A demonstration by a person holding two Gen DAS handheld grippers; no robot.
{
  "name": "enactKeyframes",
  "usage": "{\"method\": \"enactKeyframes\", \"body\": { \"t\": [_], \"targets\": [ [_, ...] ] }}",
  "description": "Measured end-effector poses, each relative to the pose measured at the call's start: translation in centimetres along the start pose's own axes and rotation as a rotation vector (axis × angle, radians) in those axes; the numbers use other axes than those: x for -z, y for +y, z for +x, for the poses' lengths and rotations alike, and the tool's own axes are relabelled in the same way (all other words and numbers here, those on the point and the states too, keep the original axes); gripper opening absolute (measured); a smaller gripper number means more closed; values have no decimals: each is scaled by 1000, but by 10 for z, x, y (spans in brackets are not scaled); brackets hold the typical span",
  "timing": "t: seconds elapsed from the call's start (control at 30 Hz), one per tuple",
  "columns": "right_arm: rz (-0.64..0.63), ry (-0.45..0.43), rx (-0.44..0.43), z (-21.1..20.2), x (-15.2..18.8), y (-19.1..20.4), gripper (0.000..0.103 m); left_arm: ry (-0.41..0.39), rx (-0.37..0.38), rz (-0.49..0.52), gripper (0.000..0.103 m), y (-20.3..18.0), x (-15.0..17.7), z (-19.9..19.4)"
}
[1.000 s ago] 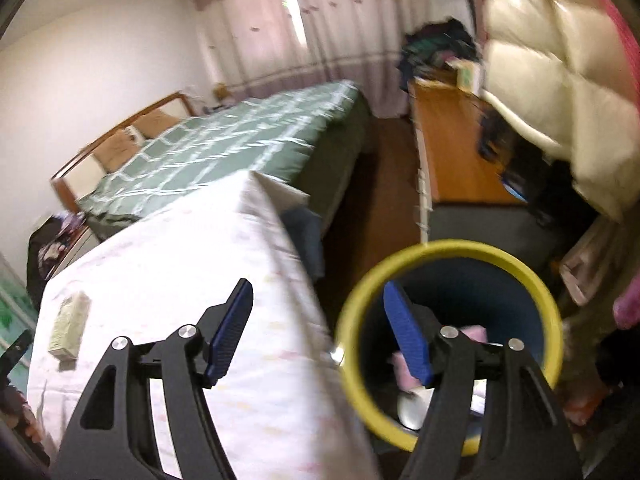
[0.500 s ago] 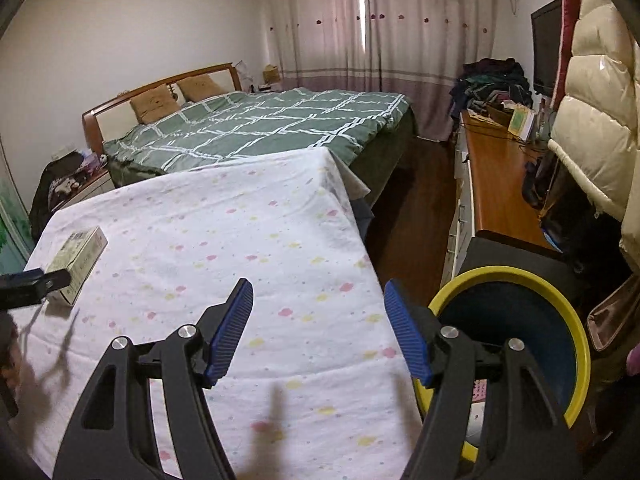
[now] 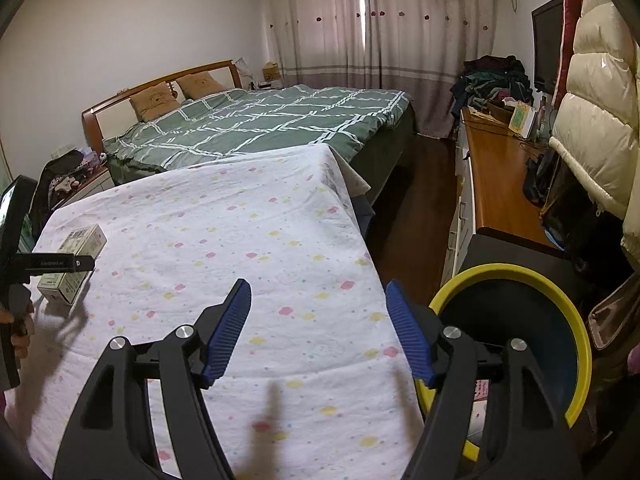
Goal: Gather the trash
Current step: 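Grasp the cream medicine box with the left gripper, then carry the medicine box over the bin and open the left gripper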
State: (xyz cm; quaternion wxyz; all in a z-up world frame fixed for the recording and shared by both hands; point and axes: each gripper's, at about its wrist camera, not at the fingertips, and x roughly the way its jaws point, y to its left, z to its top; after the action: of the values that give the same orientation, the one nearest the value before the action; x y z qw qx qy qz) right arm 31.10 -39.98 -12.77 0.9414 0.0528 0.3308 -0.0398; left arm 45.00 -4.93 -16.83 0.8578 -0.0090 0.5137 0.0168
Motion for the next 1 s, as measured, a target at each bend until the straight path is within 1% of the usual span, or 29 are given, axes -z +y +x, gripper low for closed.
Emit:
{"method": "enactKeyframes", "body": {
  "t": [0.1, 0.17, 0.2, 0.23, 0.33, 0.47, 0.63, 0.73, 0.87, 0.93, 1.0],
  "targets": [
    [1, 5, -2, 0, 0, 0, 67, 3, -6, 4, 85, 2, -6, 2],
    [2, 8, -3, 0, 0, 0, 68, 2, -6, 2, 78, 4, -10, 3],
    [2, 9, -3, 0, 0, -1, 68, 1, -5, 2, 77, 4, -12, 3],
    [2, 11, -4, 0, 0, -1, 68, -1, -4, 2, 72, 4, -13, 2],
    [4, 12, -3, 1, 1, -2, 68, -2, 7, 8, 71, 5, -12, 1],
    [7, 11, 0, 0, 0, -3, 67, -11, 47, 34, 71, -6, -4, -9],
    [9, 2, -12, -7, 0, -8, 68, -37, 106, 100, 71, -41, 7, -33],
    [25, -35, -14, -30, 1, -20, 67, -65, 148, 149, 71, -68, 13, -53],
    [60, -56, 12, -68, 13, -54, 68, -101, 200, 226, 71, -111, 20, -78],
    [79, -66, 35, -87, 23, -71, 68, -114, 244, 271, 71, -139, 25, -91],
    [106, -75, 76, -109, 36, -92, 68, -117, 281, 311, 71, -168, 32, -100]
  ]
}}
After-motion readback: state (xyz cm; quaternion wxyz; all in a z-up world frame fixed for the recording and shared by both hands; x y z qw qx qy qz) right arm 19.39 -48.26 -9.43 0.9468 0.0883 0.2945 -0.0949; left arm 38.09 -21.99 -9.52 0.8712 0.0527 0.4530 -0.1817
